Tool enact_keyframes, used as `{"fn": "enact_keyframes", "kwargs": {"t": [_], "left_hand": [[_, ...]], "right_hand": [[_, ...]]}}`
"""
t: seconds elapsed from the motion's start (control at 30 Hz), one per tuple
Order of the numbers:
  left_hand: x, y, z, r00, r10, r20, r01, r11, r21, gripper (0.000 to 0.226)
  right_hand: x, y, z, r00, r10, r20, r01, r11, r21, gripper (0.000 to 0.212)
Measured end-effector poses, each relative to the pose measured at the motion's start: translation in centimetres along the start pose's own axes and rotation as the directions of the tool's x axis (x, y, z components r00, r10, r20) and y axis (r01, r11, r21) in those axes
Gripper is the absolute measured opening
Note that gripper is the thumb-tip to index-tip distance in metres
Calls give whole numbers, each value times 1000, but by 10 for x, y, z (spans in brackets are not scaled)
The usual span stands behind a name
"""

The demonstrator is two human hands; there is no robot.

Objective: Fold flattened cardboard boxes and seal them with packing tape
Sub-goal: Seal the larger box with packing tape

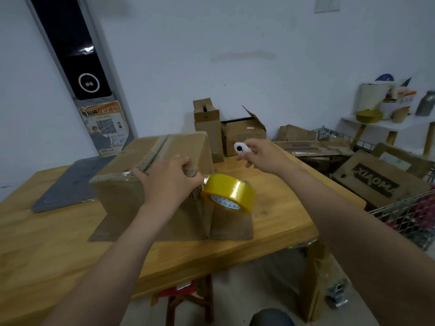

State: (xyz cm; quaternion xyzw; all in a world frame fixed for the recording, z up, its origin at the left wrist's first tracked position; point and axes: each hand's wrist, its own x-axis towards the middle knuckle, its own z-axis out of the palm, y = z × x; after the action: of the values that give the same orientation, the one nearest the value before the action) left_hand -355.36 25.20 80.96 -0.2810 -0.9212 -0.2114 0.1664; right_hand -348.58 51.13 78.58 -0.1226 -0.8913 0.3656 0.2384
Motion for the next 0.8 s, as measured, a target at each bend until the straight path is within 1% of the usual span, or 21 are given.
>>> {"fn": "enact_keyframes", "kwargs": {"t": [0.03, 0.07, 0.13, 0.2, 0.3, 0.33, 0.37, 0.43, 0.5, 0.57, 0.63, 0.8], "left_hand": [[-2, 0, -3, 1000, 8, -1, -8, 1000, -4, 52], [-2, -1, -5, 1000, 15, -2, -15, 1000, -7, 50], [-3, -1, -9, 1000, 16, 23, -16, 1000, 0, 49], [-1, -1, -11, 999, 2, 39, -2, 1000, 12, 51], [-1, 0, -12, 999, -26, 39, 24, 999, 48, 51], [-1, 0, -12, 999, -31, 43, 28, 998, 56, 52], [-2, 0, -12, 998, -32, 48, 29, 998, 57, 51], [-2, 0, -13, 997, -35, 67, 32, 998, 50, 48], [-1, 1, -12, 995, -40, 94, 39, 999, 15, 47], [-1, -1, -10, 991, -40, 131, 45, 998, -36, 52], [-1, -4, -8, 987, -24, 159, 36, 997, -69, 55], [-12, -10, -9, 991, 33, 133, -20, 995, -101, 59]], "right_hand": [[8, -17, 0, 998, -51, -27, 50, 999, -15, 9], [17, -34, 1, 994, -100, -44, 98, 994, -44, 12], [36, -64, 9, 988, -153, -21, 150, 985, -89, 20], [58, -84, 24, 985, -160, 56, 166, 979, -118, 24], [92, -98, 49, 959, -183, 217, 220, 962, -161, 19], [102, -101, 57, 947, -189, 261, 239, 955, -178, 20], [111, -104, 63, 938, -185, 294, 247, 951, -189, 25], [128, -106, 71, 934, -142, 329, 216, 956, -199, 35], [140, -100, 76, 938, -99, 332, 178, 959, -218, 35], [145, -89, 80, 948, -97, 303, 170, 959, -225, 31], [142, -79, 82, 960, -99, 262, 153, 969, -192, 32], [116, -75, 66, 973, -87, 212, 138, 960, -243, 34]]}}
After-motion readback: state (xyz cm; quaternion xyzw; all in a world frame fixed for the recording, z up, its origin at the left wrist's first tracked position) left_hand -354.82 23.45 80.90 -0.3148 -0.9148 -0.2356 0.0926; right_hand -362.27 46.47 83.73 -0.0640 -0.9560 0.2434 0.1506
